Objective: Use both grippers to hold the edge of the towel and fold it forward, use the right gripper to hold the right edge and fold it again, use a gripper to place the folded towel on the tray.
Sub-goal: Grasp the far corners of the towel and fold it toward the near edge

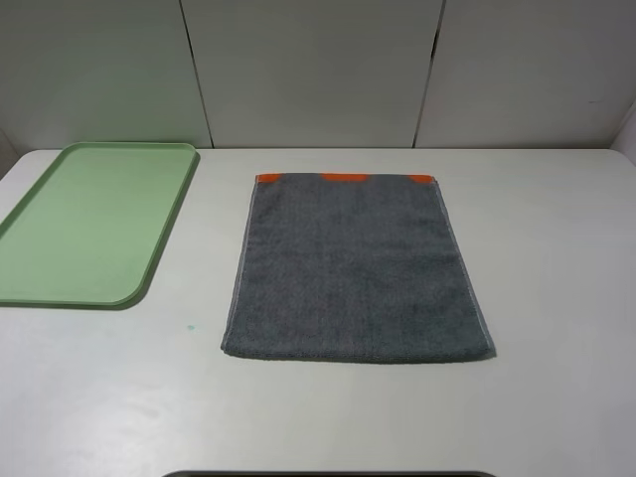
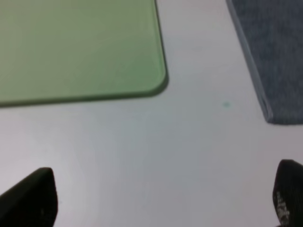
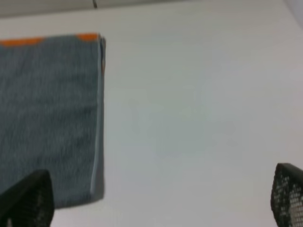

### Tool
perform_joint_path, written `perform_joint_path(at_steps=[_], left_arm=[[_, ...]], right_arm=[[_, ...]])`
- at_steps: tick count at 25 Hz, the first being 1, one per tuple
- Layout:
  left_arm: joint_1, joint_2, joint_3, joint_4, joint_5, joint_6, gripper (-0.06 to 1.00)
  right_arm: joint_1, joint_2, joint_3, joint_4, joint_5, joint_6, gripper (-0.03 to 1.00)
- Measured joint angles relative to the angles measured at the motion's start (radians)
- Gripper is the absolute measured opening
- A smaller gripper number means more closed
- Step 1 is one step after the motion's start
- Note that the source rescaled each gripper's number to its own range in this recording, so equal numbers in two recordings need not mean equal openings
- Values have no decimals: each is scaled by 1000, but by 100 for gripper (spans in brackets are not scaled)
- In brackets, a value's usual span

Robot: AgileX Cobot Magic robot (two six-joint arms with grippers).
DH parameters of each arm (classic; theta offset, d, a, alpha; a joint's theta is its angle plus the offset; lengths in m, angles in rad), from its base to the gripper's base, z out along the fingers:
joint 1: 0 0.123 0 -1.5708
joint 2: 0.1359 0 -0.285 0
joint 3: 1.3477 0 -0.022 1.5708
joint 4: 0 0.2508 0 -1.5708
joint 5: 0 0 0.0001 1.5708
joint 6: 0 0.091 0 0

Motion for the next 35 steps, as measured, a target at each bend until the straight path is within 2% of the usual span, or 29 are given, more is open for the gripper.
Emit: perform_joint_path(at_steps=[4, 8, 18, 22, 26, 30, 35], left_arm=[[0, 127, 0, 0, -19, 20, 89], [0, 253, -6, 0, -70, 82, 89], [-16, 535, -72, 0, -200, 231, 89], [-116, 632, -112, 0, -235, 310, 89], [-238, 741, -144, 0, -243, 401, 89], [-345, 859, -168, 1, -243, 492, 89], [-433, 992, -173, 3, -241, 527, 89]], right_arm=[[0, 150, -35, 0, -9, -3, 100], [0, 294, -43, 1, -48, -20, 100], [0, 616, -44, 90, -101, -172, 100], [4, 716, -60, 131, -103, -245, 100], [65, 796, -157, 147, -101, -286, 100], [157, 889, -277, 124, -86, -325, 100], [303, 994, -353, 115, -71, -403, 100]])
